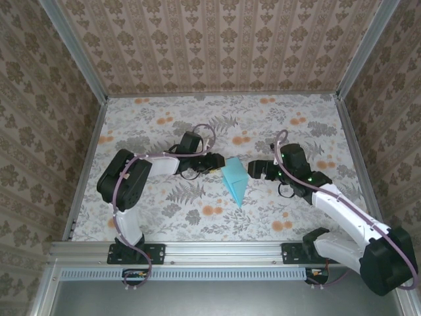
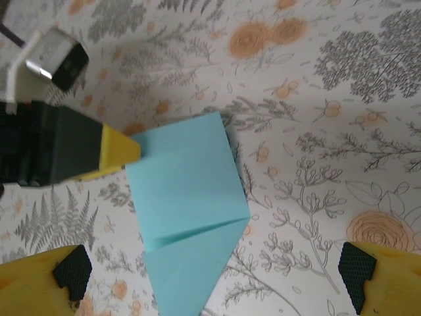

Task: Fold a paper plane with a square sheet of paper (fold left side to right side)
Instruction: Move the paper to the center of the table.

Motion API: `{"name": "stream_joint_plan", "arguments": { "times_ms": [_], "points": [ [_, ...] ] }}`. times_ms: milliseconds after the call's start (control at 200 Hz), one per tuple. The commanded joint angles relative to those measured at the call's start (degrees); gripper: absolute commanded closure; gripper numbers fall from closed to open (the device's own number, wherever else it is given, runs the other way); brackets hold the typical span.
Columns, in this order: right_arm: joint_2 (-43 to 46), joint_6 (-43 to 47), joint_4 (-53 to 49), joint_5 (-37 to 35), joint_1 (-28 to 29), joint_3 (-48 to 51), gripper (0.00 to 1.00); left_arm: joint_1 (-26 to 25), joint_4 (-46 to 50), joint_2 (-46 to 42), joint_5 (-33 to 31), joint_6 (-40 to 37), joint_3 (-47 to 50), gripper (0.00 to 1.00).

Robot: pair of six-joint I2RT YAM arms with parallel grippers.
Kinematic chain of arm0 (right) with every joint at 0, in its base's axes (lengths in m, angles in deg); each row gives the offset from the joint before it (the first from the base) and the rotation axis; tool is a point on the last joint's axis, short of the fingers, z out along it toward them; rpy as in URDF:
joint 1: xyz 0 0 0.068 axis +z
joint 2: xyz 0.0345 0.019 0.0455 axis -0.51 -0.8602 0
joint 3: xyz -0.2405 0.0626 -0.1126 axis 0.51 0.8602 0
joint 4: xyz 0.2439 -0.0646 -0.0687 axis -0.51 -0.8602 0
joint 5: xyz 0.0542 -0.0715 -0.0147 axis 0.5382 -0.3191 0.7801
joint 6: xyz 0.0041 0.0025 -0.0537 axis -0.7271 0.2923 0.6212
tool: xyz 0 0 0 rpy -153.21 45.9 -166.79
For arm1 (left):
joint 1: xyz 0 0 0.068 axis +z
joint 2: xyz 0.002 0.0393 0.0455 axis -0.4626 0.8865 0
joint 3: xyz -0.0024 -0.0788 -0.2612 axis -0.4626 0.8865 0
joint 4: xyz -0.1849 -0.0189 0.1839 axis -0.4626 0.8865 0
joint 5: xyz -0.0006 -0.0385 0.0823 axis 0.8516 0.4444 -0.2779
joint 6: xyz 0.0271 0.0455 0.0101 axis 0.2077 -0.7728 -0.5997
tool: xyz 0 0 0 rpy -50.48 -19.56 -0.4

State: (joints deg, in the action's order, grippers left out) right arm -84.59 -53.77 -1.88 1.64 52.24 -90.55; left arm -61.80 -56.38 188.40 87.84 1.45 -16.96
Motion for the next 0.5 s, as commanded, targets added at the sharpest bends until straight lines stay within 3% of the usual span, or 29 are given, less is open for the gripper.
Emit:
{"name": "stream_joint_plan", "arguments": {
  "times_ms": [0,120,245,495],
  "points": [
    [1.34,-0.57,9.11,2.02,-0.67,3.88,0.00,-0.39,-3.11,-0.05,2.65,-0.63,-1.18,0.70],
    [0.80,2.72,14.45,3.55,-0.70,6.33,0.00,-0.21,-2.92,-1.34,2.96,-3.12,-0.29,0.84],
    [-3.42,4.48,9.81,8.53,-2.49,1.80,0.00,0.27,-3.24,-3.14,4.10,-6.19,1.38,0.94],
    [-19.80,3.48,17.81,31.05,-9.60,-1.78,0.16,1.27,-6.23,-6.12,7.10,-10.98,5.49,1.00]
  ]
}}
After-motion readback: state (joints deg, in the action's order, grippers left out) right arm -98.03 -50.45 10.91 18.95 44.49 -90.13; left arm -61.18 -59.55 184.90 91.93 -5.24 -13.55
